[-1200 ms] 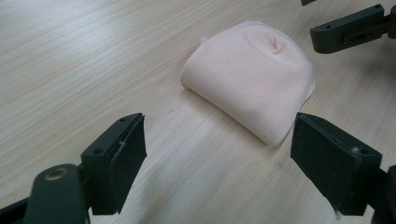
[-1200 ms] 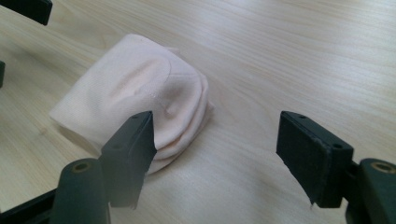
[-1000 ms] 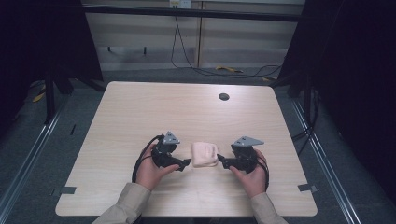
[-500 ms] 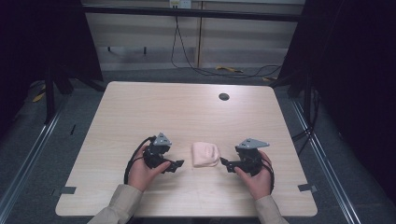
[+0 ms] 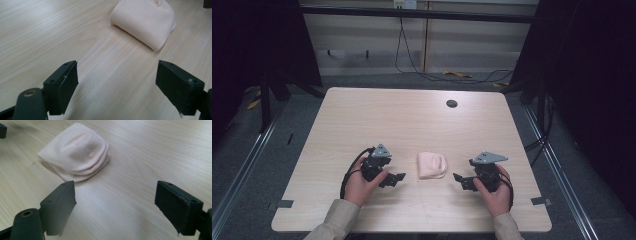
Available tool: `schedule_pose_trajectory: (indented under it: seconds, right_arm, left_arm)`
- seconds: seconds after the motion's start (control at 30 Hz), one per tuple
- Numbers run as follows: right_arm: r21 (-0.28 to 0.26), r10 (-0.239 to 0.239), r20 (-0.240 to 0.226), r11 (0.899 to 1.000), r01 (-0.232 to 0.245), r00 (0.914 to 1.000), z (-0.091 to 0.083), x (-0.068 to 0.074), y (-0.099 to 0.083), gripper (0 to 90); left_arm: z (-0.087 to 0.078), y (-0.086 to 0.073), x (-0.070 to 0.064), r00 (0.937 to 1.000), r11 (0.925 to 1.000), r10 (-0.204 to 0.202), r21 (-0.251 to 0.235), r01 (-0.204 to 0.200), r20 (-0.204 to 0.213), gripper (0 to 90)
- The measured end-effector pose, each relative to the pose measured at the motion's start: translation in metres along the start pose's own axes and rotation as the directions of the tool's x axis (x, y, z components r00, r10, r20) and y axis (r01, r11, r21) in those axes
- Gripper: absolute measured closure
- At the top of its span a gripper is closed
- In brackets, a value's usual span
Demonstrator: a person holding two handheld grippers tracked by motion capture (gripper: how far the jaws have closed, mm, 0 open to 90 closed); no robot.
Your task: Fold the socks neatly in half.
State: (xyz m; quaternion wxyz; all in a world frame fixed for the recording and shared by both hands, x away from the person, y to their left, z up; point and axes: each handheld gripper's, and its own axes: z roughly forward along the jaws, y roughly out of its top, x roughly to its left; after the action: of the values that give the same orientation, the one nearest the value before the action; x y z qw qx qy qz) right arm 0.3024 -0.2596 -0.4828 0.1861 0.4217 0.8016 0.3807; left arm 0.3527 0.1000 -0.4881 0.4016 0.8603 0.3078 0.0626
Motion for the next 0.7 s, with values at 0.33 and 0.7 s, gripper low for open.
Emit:
schedule_pose_trajectory:
  seconds: [0.33,0.7]
  right_arm:
    - [0.011,-0.007,0.008,1.000,0.007,0.9999,-0.009,-0.006,-0.009,16.3]
    - [0.029,-0.002,0.024,1.000,0.001,0.9997,-0.024,-0.015,-0.022,16.3]
  left_arm:
    - [-0.009,-0.010,0.007,1.0000,1.0000,-0.004,0.001,0.004,-0.008,18.0]
    - [-0.020,-0.021,0.013,0.9996,0.9998,0.004,-0.017,-0.004,-0.027,18.0]
